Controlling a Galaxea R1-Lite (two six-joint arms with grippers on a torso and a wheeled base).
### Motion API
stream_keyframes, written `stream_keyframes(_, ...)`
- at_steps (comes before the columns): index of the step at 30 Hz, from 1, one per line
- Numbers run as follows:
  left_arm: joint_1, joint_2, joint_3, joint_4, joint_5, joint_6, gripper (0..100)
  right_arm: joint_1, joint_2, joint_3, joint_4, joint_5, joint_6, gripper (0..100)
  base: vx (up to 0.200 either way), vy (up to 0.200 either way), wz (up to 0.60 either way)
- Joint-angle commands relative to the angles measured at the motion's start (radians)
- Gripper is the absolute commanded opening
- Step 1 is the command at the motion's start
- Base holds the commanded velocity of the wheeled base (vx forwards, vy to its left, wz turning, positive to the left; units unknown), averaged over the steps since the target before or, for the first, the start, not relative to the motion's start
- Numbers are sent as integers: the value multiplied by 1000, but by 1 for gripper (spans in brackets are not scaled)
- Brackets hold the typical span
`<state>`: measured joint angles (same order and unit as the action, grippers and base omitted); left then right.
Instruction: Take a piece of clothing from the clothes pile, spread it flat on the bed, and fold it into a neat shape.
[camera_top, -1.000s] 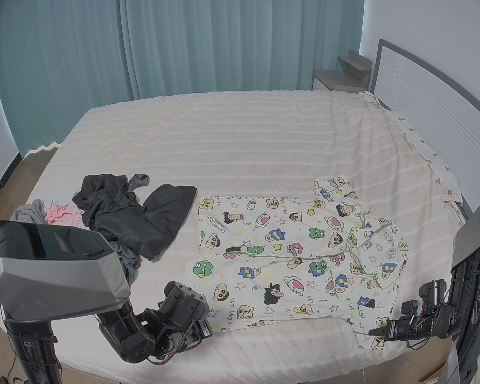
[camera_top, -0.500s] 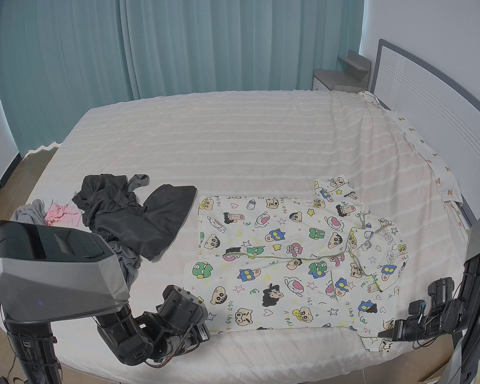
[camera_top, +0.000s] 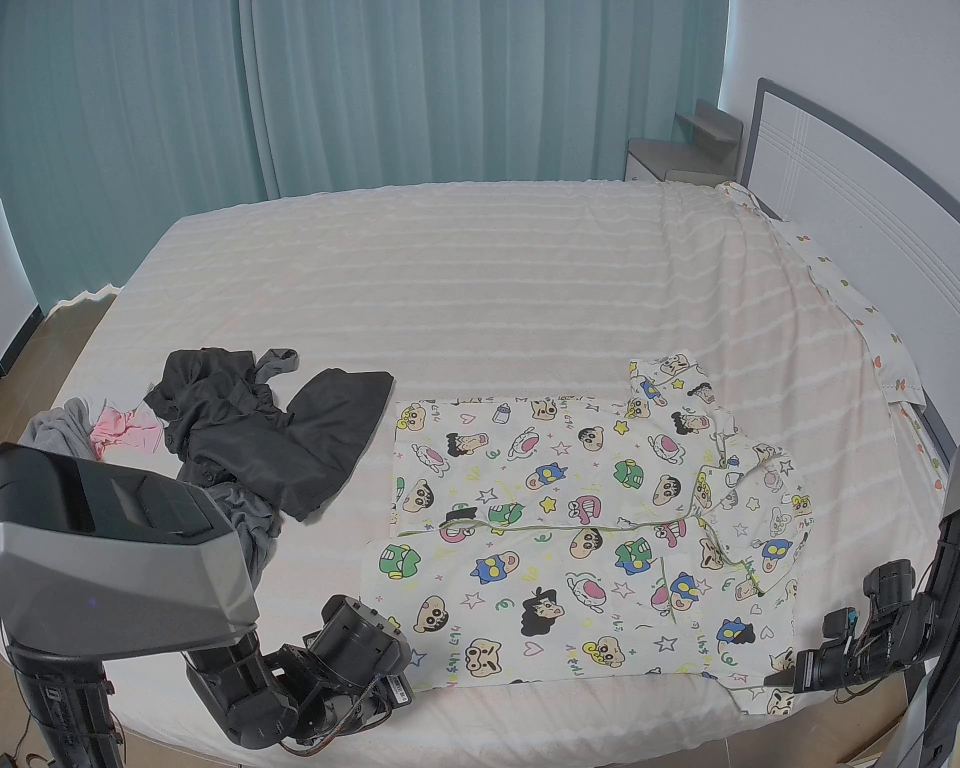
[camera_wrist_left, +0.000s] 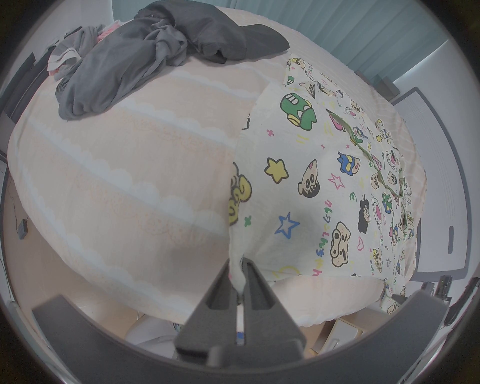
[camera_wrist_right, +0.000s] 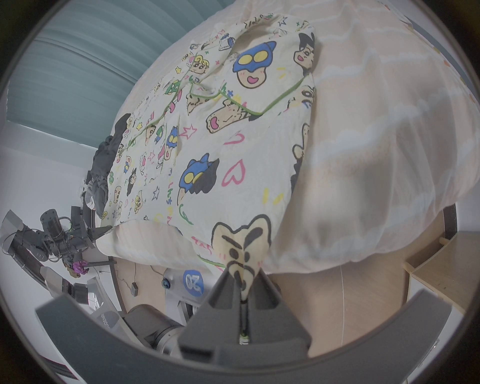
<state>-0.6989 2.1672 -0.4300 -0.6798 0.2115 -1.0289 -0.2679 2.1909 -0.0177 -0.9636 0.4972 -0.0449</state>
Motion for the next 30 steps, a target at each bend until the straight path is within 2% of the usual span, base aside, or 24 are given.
stream_keyframes(1, -11, 0, 20, 0, -6, -13, 0, -4, -26, 18, 29, -2, -15, 0, 0, 0, 0)
stream_keyframes(7, -51, -3, 59, -3, -23, -43, 0, -16, -74, 18, 109, -5, -55, 0, 0, 0, 0)
stream_keyframes(12, -42, -56, 65, 0, -30, -40, 0, -40, -134, 18, 189, -6, -101, 0, 0, 0, 0)
stream_keyframes(14, -25, -129, 77, 11, -61, -43, 0, -48, -155, 18, 192, -5, -99, 0, 0, 0, 0)
stream_keyframes(17, -37, -130, 102, 16, -106, -39, 0, -48, -146, 18, 204, -5, -104, 0, 0, 0, 0)
stream_keyframes(27, -56, -90, 134, 14, -107, -43, 0, -56, -191, 18, 269, -6, -128, 0, 0, 0, 0)
stream_keyframes(30, -65, -90, 154, 14, -103, -42, 0, -56, -191, 18, 304, -8, -161, 0, 0, 0, 0)
